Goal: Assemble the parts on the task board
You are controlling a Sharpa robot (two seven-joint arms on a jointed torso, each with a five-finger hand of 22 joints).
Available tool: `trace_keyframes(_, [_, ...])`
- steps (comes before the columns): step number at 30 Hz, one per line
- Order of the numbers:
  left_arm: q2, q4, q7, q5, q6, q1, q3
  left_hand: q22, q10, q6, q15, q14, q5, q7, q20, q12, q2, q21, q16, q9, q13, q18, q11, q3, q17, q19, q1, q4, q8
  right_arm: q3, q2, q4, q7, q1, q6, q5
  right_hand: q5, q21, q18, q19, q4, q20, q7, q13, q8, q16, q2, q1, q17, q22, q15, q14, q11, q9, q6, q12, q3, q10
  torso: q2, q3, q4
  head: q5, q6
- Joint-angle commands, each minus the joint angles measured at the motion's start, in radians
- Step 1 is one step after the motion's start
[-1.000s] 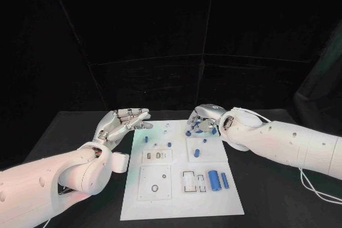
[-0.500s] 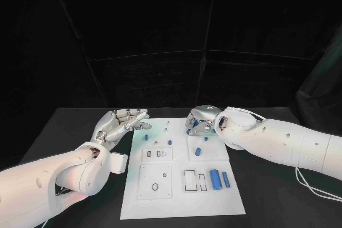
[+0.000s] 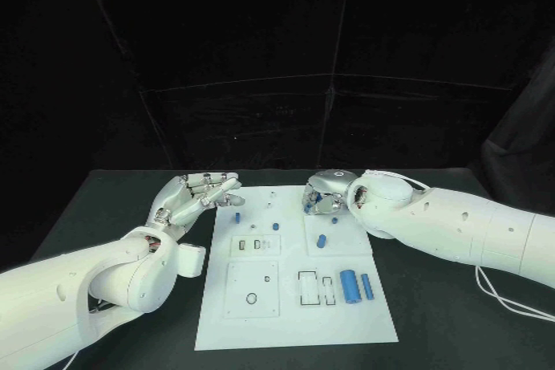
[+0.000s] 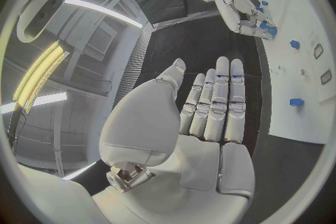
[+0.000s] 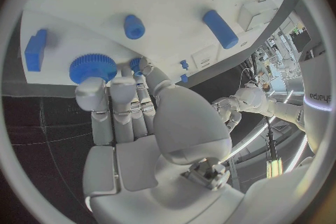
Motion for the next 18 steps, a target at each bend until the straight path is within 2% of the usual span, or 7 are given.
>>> trace_keyframes(1, [-0.001, 0.003, 0.001, -0.007, 0.013, 0.002, 0.001, -0.002, 0.004, 0.003, 0.007, -0.001, -0.002, 0.002, 0.005, -0.005, 0.001, -0.003, -0.006, -0.001, -0.001, 0.013, 0.005, -0.004, 0.002, 0.005, -0.013, -0.001, -0.004, 0.001, 0.001, 0.001, -0.009, 0.003, 0.024, -0.016, -0.018, 0.015, -0.013, 0.011, -0.001, 0.001, -0.001, -0.001, 0.002, 0.020, 0.017, 0.003, 0.017, 0.019, -0.003, 0.015, -0.002, 0.001, 0.016, -0.001, 0.028, 0.016, 0.003, 0.0010, 0.0015, -0.001, -0.002])
trace_keyframes(2, [-0.002, 0.003, 0.000, -0.007, 0.013, 0.002, 0.001, -0.002, 0.004, 0.003, 0.007, -0.001, -0.002, 0.002, 0.005, -0.005, 0.001, -0.004, -0.006, -0.001, -0.001, 0.013, 0.005, -0.005, 0.002, 0.005, -0.014, -0.001, -0.004, 0.001, 0.001, 0.001, -0.009, 0.003, 0.022, -0.016, -0.025, 0.019, -0.013, 0.012, -0.001, 0.000, -0.001, -0.001, 0.003, 0.026, 0.020, 0.005, 0.022, 0.024, -0.004, 0.014, -0.003, 0.001, 0.020, -0.001, 0.040, 0.019, 0.001, 0.0001, 0.0016, -0.001, -0.004])
trace_keyframes(7, [-0.002, 0.003, -0.003, -0.007, 0.015, 0.002, 0.001, -0.003, 0.004, 0.003, 0.008, -0.001, -0.003, 0.003, 0.006, -0.007, 0.002, -0.005, -0.008, -0.001, -0.001, 0.013, 0.006, -0.005, 0.003, 0.005, -0.015, -0.001, -0.005, 0.001, 0.008, -0.004, -0.007, 0.003, 0.012, -0.017, -0.039, 0.041, -0.017, 0.019, 0.001, 0.000, -0.001, -0.001, 0.001, 0.058, 0.018, -0.003, 0.048, 0.053, -0.003, 0.011, -0.004, 0.000, 0.033, -0.003, 0.095, 0.032, 0.003, 0.0006, 0.0009, 0.000, -0.003])
trace_keyframes(11, [-0.002, 0.002, -0.005, -0.007, 0.016, 0.002, 0.001, -0.003, 0.004, 0.002, 0.008, -0.001, -0.003, 0.003, 0.006, -0.007, 0.002, -0.005, -0.008, -0.001, -0.001, 0.013, 0.006, -0.005, 0.003, 0.005, -0.015, -0.001, -0.005, 0.001, 0.013, -0.006, -0.007, 0.003, -0.003, -0.017, -0.042, 0.056, -0.019, 0.017, 0.005, 0.002, 0.001, -0.001, -0.001, 0.083, -0.005, -0.026, 0.060, 0.069, -0.002, 0.005, -0.005, 0.000, 0.039, -0.003, 0.158, 0.036, 0.003, 0.0006, 0.0010, -0.001, -0.004])
trace_keyframes(14, [-0.003, 0.003, -0.008, -0.007, 0.017, 0.002, 0.001, -0.003, 0.003, 0.002, 0.008, -0.001, -0.002, 0.003, 0.006, -0.008, 0.004, -0.006, -0.009, -0.001, -0.001, 0.013, 0.006, -0.005, 0.003, 0.005, -0.015, -0.001, -0.006, 0.001, 0.009, 0.003, 0.002, 0.003, -0.055, -0.007, -0.043, 0.063, -0.020, 0.020, 0.009, 0.002, 0.000, -0.001, 0.000, 0.096, -0.017, -0.040, 0.072, 0.080, -0.003, 0.005, -0.005, 0.000, 0.045, -0.003, 0.182, 0.041, 0.004, 0.0009, 0.0016, 0.000, -0.002])
trace_keyframes(15, [-0.003, 0.003, -0.008, -0.007, 0.017, 0.002, 0.001, -0.003, 0.003, 0.002, 0.008, -0.001, -0.002, 0.003, 0.006, -0.008, 0.004, -0.006, -0.009, -0.001, -0.001, 0.013, 0.006, -0.005, 0.003, 0.005, -0.015, -0.001, -0.006, 0.003, 0.008, 0.006, 0.009, 0.003, -0.074, 0.003, -0.043, 0.068, -0.021, 0.024, 0.011, 0.002, -0.001, -0.001, 0.000, 0.104, -0.021, -0.045, 0.080, 0.087, -0.003, 0.006, -0.005, 0.000, 0.048, -0.003, 0.191, 0.043, 0.003, 0.0012, 0.0013, 0.000, -0.002])
trace_keyframes(18, [-0.005, 0.002, -0.010, -0.007, 0.017, 0.003, 0.001, -0.004, 0.003, 0.002, 0.009, -0.001, -0.003, 0.003, 0.006, -0.009, 0.005, -0.006, -0.010, -0.001, -0.001, 0.013, 0.006, -0.005, 0.004, 0.005, -0.015, -0.001, -0.006, 0.022, 0.009, 0.009, 0.025, 0.003, -0.121, 0.052, -0.042, 0.076, -0.024, 0.029, 0.025, 0.004, -0.001, -0.001, -0.001, 0.120, -0.035, -0.071, 0.094, 0.100, 0.000, 0.007, -0.006, 0.000, 0.049, -0.004, 0.206, 0.038, 0.004, 0.0008, -0.0006, 0.002, 0.000])
